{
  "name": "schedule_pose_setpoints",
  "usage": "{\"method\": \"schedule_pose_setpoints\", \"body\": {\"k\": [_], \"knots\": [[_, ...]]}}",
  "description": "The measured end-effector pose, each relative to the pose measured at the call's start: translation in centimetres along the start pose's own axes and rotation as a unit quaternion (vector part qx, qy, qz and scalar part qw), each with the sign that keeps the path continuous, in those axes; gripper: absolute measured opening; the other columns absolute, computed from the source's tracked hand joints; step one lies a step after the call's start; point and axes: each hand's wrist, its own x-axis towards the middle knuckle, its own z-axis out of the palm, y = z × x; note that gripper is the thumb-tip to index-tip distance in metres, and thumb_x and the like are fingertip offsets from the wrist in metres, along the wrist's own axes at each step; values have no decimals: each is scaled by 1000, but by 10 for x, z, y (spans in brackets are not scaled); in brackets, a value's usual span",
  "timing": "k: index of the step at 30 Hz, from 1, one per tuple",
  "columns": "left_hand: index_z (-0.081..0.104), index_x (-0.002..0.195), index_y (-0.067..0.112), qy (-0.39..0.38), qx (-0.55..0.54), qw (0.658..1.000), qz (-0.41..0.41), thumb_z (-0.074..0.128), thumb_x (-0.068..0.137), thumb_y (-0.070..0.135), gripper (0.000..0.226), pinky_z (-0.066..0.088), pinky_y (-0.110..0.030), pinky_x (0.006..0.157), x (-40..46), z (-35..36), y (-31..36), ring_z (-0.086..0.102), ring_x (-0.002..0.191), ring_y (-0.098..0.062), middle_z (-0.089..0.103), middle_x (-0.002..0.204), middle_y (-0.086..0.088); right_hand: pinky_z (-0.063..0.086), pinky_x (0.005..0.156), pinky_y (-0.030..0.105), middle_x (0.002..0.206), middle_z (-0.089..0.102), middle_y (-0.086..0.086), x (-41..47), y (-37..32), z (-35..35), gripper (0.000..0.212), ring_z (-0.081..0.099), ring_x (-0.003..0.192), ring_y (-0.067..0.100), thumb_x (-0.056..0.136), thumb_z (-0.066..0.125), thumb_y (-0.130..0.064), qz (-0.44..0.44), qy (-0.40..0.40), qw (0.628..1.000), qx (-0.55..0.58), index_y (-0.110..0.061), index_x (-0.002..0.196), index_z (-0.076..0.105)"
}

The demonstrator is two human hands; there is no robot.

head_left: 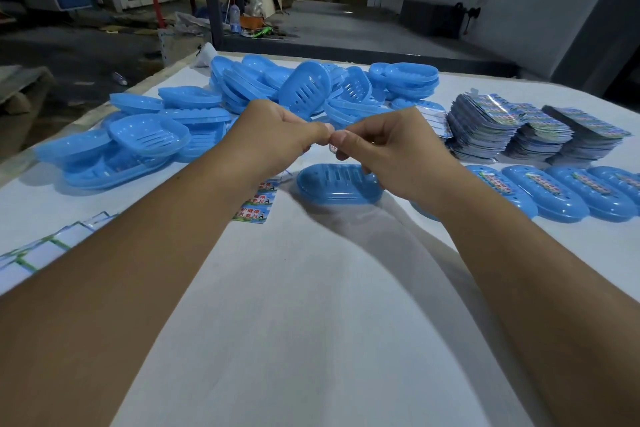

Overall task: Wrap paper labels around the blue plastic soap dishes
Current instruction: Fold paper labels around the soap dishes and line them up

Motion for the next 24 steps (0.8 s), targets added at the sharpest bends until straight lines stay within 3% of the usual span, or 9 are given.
{"method": "schedule_pose_setpoints", "body": {"k": [5, 8, 10, 13, 18, 22, 24], "knots": [[77, 77, 19, 25, -7, 1000, -8, 81, 74, 45, 26, 39, -25, 56, 1, 1, 1, 56, 63, -4, 66, 71, 7, 42, 53, 29, 63, 66, 12, 4, 5, -5, 31, 43, 49, 12, 88, 72, -35, 74, 63, 994, -40, -13, 67, 76], [76, 76, 13, 35, -9, 999, -8, 79, 74, 43, 30, 40, -25, 55, 1, 1, 1, 51, 55, -3, 61, 67, 5, 38, 44, 20, 48, 55, 2, 3, 5, -10, 34, 40, 41, 9, 85, 76, -40, 110, 66, 992, -22, -14, 62, 75], [76, 79, 10, 28, -10, 1000, -5, 78, 75, 43, 33, 42, -26, 56, 1, 2, 0, 52, 50, -1, 59, 61, 7, 39, 46, 22, 51, 58, 4, 3, 4, -10, 34, 43, 45, 10, 85, 76, -41, 113, 60, 992, -16, -15, 63, 76], [75, 74, 14, 19, -8, 1000, -9, 78, 77, 44, 30, 41, -26, 56, 3, 2, -1, 52, 44, 8, 58, 48, 14, 43, 53, 30, 76, 72, 17, 3, 3, -9, 32, 48, 56, 14, 84, 76, -42, 124, 56, 991, 0, -16, 67, 78], [75, 74, 17, 19, -16, 1000, -16, 78, 77, 45, 29, 43, -26, 57, 4, 1, -2, 55, 62, -5, 63, 66, 7, 43, 53, 31, 83, 73, 20, 3, 1, -10, 29, 50, 60, 18, 82, 76, -38, 151, 60, 987, 18, -13, 67, 76], [75, 86, 4, 15, -13, 1000, -16, 78, 75, 42, 40, 43, -25, 56, 6, 2, -4, 49, 55, -6, 59, 70, 1, 40, 43, 22, 58, 67, 2, 4, 0, -11, 24, 49, 56, 16, 80, 70, -30, 164, 66, 983, 45, -12, 65, 73], [75, 88, 5, 5, 6, 1000, -11, 78, 75, 43, 40, 42, -24, 56, 5, 4, -5, 49, 56, -6, 61, 71, -2, 40, 41, 21, 56, 65, -3, 5, 1, -12, 24, 50, 56, 15, 79, 69, -32, 168, 63, 983, 37, -13, 63, 72]]}}
